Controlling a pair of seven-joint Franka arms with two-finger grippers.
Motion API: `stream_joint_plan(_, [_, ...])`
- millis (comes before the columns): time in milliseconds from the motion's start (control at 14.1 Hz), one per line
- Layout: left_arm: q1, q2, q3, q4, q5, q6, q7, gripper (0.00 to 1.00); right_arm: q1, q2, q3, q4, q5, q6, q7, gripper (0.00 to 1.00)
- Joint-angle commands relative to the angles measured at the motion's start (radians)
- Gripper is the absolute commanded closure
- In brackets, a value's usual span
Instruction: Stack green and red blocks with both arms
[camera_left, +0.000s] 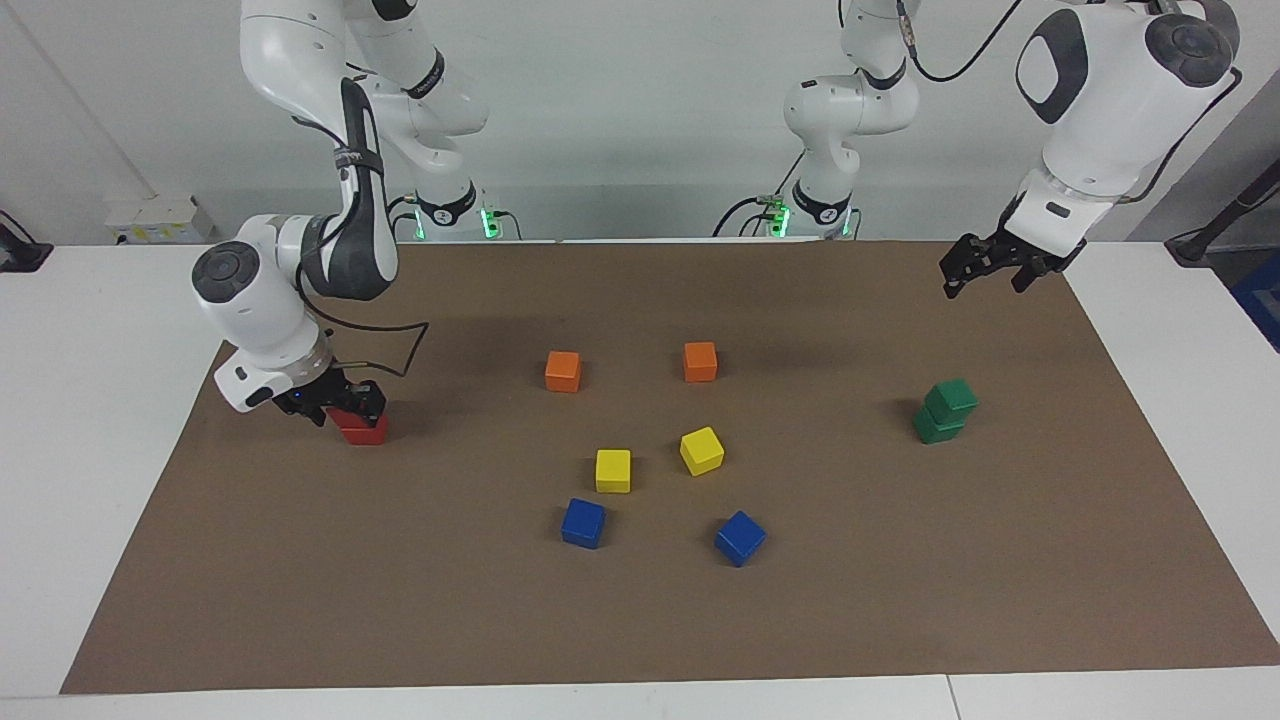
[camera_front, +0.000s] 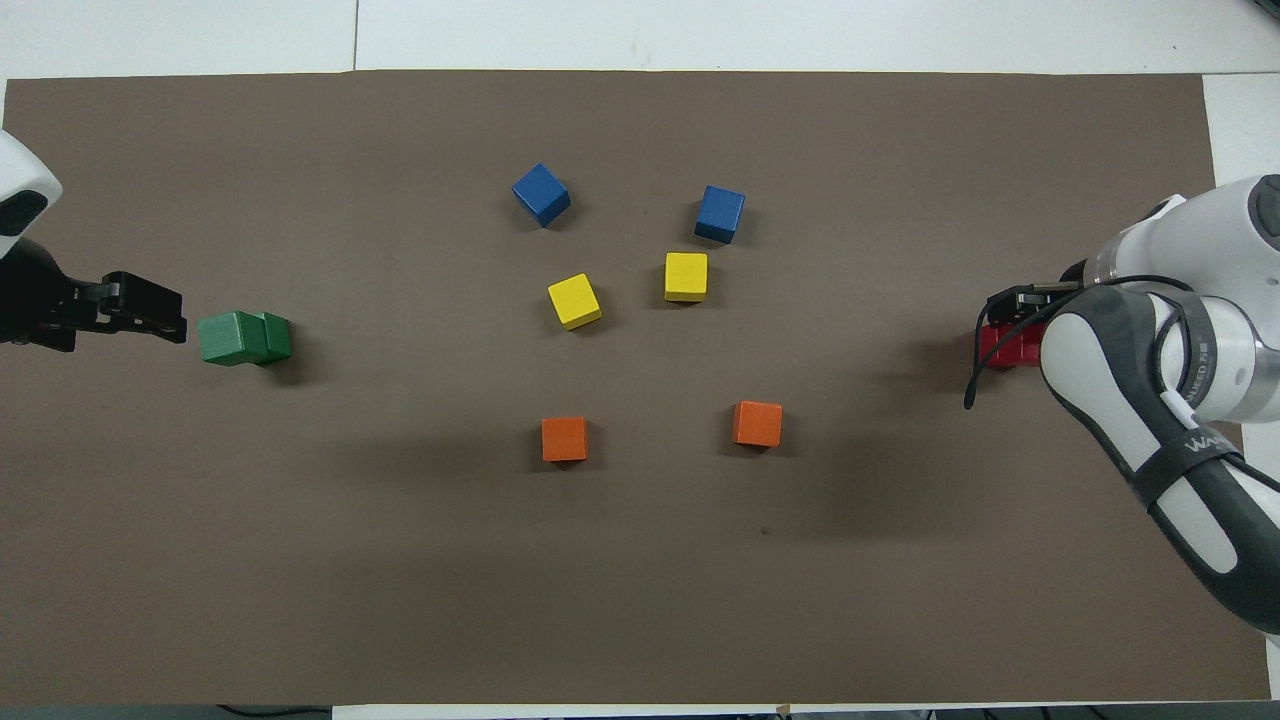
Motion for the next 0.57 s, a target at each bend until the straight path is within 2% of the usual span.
stream_joint_plan(0, [-0.012, -0.017, 0.008, -0.009, -0.009, -0.015, -0.003, 0.0, -0.015, -0.013, 0.01, -0.014, -0.002, 0.026, 0.0, 0.0])
stream_joint_plan(283, [-0.008, -0.017, 0.01, -0.009, -0.009, -0.015, -0.003, 0.0, -0.003, -0.03, 0.014, 0.056, -0.003, -0.034, 0.002, 0.0])
stream_joint_plan(495, [-0.01, -0.017, 0.008, -0.009, -0.009, -0.012, 0.001, 0.0, 0.022, -0.114, 0.018, 0.148, -0.003, -0.13, -0.005, 0.0])
